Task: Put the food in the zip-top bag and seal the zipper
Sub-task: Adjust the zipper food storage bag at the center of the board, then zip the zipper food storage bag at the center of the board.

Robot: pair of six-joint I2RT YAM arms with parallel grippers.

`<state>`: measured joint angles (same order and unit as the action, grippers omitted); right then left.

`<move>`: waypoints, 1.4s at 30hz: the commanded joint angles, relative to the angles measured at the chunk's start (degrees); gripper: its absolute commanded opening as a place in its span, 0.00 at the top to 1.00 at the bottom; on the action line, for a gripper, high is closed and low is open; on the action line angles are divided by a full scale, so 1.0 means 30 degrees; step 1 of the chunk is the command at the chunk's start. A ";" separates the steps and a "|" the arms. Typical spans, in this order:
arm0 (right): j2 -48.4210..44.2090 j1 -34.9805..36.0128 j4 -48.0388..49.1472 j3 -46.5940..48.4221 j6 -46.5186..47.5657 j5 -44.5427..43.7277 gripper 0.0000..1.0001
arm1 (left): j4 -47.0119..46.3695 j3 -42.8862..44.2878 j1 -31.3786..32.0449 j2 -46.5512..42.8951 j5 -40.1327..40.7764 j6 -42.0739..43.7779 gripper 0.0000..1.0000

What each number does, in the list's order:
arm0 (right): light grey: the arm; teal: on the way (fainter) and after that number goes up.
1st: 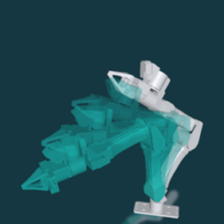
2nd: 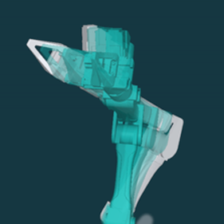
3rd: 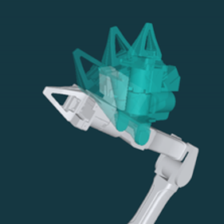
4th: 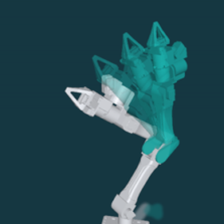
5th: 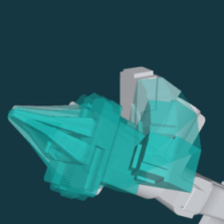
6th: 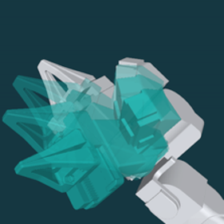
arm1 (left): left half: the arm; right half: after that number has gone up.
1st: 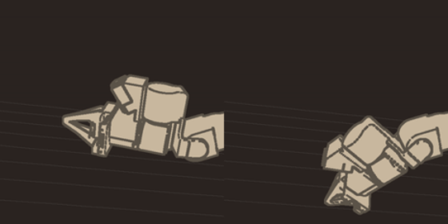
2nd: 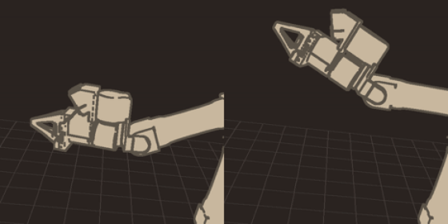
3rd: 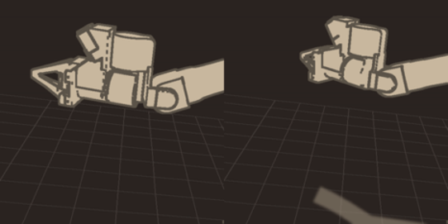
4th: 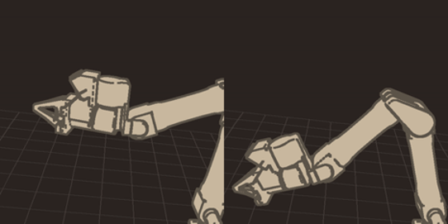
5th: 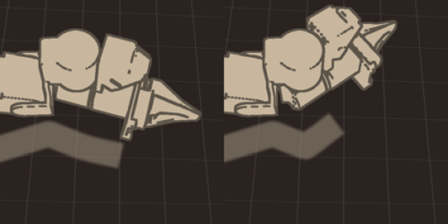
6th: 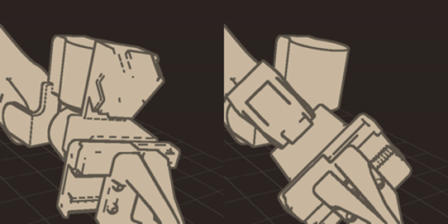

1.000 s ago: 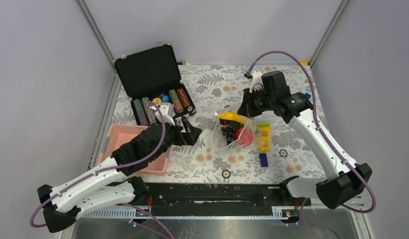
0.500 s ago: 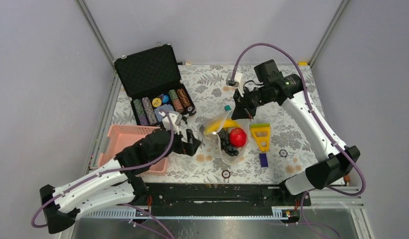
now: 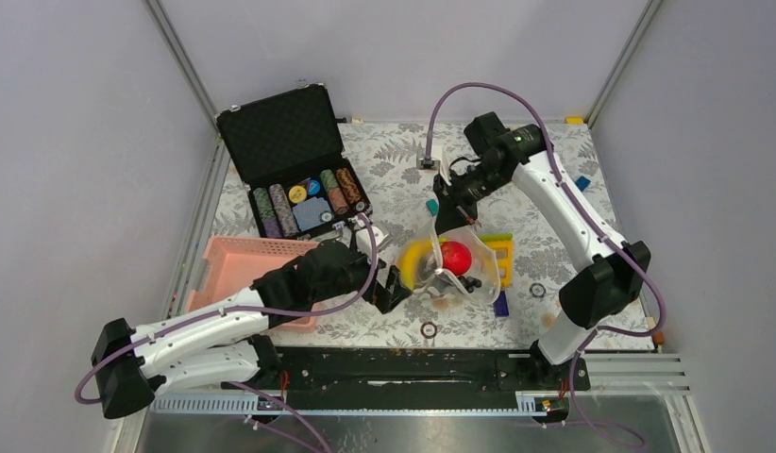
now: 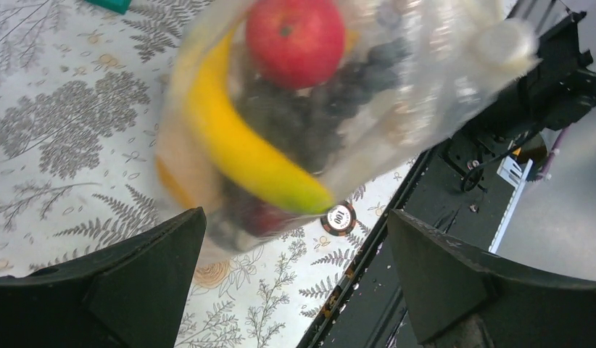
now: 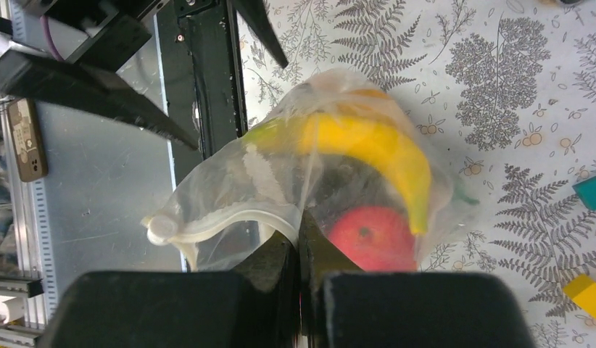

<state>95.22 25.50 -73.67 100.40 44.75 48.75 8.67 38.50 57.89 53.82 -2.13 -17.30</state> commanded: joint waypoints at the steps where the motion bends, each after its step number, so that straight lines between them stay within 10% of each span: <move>1: 0.0670 -0.0065 0.0624 0.0225 -0.0905 0.1203 1.00 | -0.2419 0.1136 0.0214 0.0766 -0.1745 0.1793 0.01; 18: 0.1757 -0.0032 0.0804 0.0105 -0.1357 0.1650 1.00 | -0.2013 0.2478 0.0479 0.2144 0.1591 0.5501 0.19; 42: 0.3184 -0.0059 -0.0061 0.0854 -0.1764 0.0893 1.00 | -0.8915 -0.1980 -0.0726 0.1741 -0.3610 0.8923 0.56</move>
<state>104.03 25.50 -72.01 100.47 40.03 50.63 -10.15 32.97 57.04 60.49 -8.05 7.84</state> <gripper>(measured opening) 0.018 0.446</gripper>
